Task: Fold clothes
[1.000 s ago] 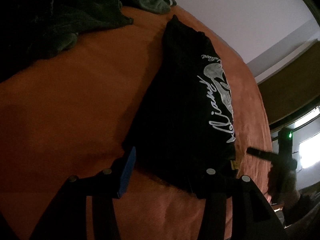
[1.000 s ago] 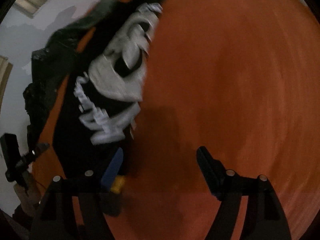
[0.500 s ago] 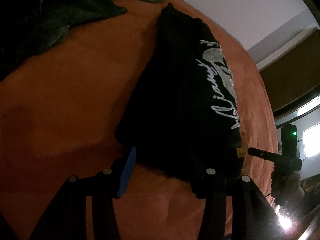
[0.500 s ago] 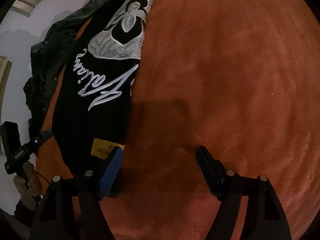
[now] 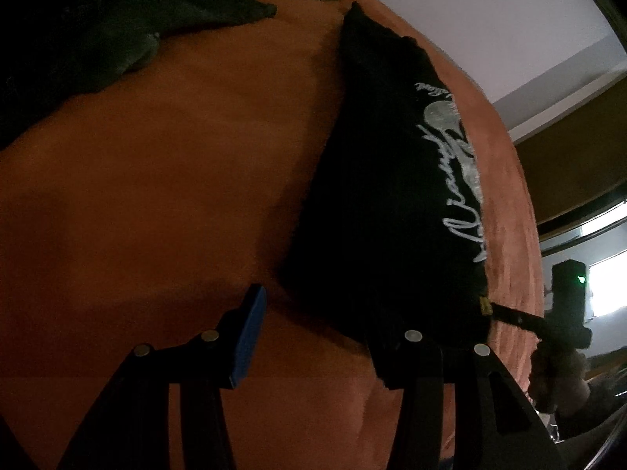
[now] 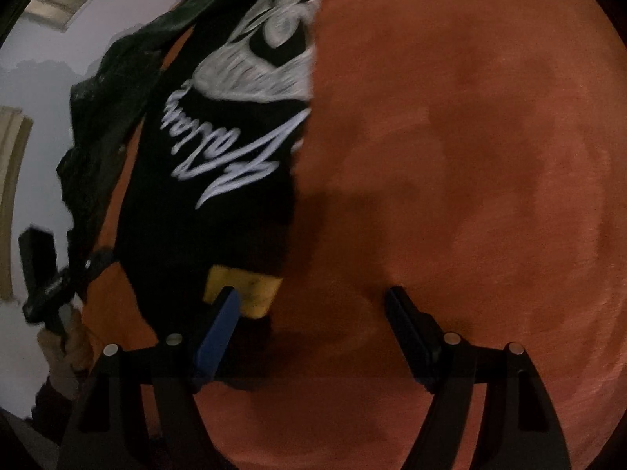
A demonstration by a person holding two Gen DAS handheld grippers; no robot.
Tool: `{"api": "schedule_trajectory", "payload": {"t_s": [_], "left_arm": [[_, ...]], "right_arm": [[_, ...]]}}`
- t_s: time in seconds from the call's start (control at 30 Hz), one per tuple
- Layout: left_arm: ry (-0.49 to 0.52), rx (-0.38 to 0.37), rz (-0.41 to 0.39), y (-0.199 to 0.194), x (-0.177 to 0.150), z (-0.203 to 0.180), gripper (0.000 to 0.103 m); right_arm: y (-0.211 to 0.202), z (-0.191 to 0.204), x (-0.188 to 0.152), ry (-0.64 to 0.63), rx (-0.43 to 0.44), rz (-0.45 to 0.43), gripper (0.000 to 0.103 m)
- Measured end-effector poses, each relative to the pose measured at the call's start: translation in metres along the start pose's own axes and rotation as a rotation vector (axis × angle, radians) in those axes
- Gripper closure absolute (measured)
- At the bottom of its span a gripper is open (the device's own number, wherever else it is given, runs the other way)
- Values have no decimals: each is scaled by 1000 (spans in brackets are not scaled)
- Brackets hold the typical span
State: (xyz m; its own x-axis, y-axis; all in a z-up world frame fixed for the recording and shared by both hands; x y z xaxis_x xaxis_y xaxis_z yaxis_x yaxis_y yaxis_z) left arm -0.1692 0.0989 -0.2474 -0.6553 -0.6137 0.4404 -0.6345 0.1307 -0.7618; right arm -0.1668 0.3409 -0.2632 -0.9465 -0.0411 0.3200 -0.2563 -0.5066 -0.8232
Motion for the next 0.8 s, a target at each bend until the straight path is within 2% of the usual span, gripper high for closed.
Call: {"api": "schedule_trajectory", "payload": {"t_s": [0.17, 0.27, 0.3, 0.33, 0.4, 0.6, 0.8], "left_arm": [[-53, -21, 24, 8, -2, 12, 53], [-55, -24, 32, 11, -3, 13, 53], [-54, -24, 32, 12, -3, 13, 53], [-54, -25, 31, 12, -3, 12, 53], [-59, -34, 30, 11, -2, 12, 53], [-48, -35, 47, 13, -1, 6, 53], [-12, -37, 81, 16, 0, -3, 53]], "right_arm": [[21, 31, -13, -76, 25, 84, 27], [25, 40, -16, -84, 5, 85, 30], [26, 42, -16, -80, -1, 85, 43], [27, 43, -16, -72, 0, 90, 69], [28, 45, -17, -56, 4, 101, 95], [16, 48, -25, -71, 24, 86, 99], [-5, 25, -40, -52, 57, 74, 99]]}}
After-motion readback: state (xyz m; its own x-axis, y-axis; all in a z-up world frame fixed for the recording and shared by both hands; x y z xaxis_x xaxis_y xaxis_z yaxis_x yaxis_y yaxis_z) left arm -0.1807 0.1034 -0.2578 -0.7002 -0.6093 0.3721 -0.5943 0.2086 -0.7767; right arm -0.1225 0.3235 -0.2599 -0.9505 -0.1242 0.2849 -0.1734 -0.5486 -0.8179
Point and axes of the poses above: each gripper's, at about its wrist camera, not at the fingertips, and y roughly the way its jaws point, z to its left, x to its top, the point moved 1 cm from there along y, roughly the way its jaws point, and after that the axes turned 11 degrees about -z, right-handed, at the moved point
